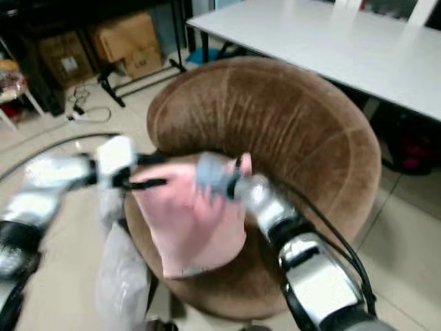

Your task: Move the pillow to the sofa from floor

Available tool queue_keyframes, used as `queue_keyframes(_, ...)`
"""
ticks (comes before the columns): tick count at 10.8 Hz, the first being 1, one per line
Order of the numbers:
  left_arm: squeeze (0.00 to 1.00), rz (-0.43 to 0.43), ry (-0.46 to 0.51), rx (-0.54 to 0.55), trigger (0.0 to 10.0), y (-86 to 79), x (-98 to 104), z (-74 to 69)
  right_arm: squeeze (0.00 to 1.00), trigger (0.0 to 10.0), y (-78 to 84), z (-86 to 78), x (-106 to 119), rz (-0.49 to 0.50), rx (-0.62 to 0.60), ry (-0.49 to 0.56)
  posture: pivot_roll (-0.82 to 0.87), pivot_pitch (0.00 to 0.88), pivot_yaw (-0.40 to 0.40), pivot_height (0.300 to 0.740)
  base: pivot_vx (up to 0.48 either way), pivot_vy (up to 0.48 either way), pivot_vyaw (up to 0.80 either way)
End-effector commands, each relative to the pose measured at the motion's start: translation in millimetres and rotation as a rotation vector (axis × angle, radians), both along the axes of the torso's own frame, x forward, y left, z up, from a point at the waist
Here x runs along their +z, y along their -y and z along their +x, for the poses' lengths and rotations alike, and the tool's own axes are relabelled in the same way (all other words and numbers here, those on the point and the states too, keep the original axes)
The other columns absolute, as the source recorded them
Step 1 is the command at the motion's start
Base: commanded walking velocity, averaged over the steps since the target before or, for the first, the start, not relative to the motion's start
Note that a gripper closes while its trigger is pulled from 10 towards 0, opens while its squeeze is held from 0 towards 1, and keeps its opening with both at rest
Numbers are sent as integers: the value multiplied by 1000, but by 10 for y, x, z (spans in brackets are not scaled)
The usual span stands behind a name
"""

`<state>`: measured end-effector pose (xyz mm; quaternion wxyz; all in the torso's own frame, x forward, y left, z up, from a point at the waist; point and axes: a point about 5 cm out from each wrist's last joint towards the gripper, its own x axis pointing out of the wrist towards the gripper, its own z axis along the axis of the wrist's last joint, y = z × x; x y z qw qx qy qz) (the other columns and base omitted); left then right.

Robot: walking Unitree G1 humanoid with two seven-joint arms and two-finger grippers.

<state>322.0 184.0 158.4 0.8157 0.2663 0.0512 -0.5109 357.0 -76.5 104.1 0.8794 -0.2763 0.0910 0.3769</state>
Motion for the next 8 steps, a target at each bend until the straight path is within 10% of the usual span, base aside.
queue_keyframes(1,1000,-24,36,34,10000,12,108,-55,0,0,-46,112,247,161,-82,-25,-60,0,65,740,0,0,0)
queue_keyframes(4,875,-101,3,239,10000,-87,43,-425,0,0,220,362,435,454,-497,-200,-49,0,51,740,0,0,0)
queue_keyframes(5,635,-100,-7,289,10000,-148,59,-531,0,0,318,374,428,475,-569,-227,-38,0,35,740,0,0,0)
queue_keyframes(8,529,-80,-70,378,10000,-238,73,-736,0,0,606,367,270,520,-857,-325,-28,0,15,740,0,0,0)
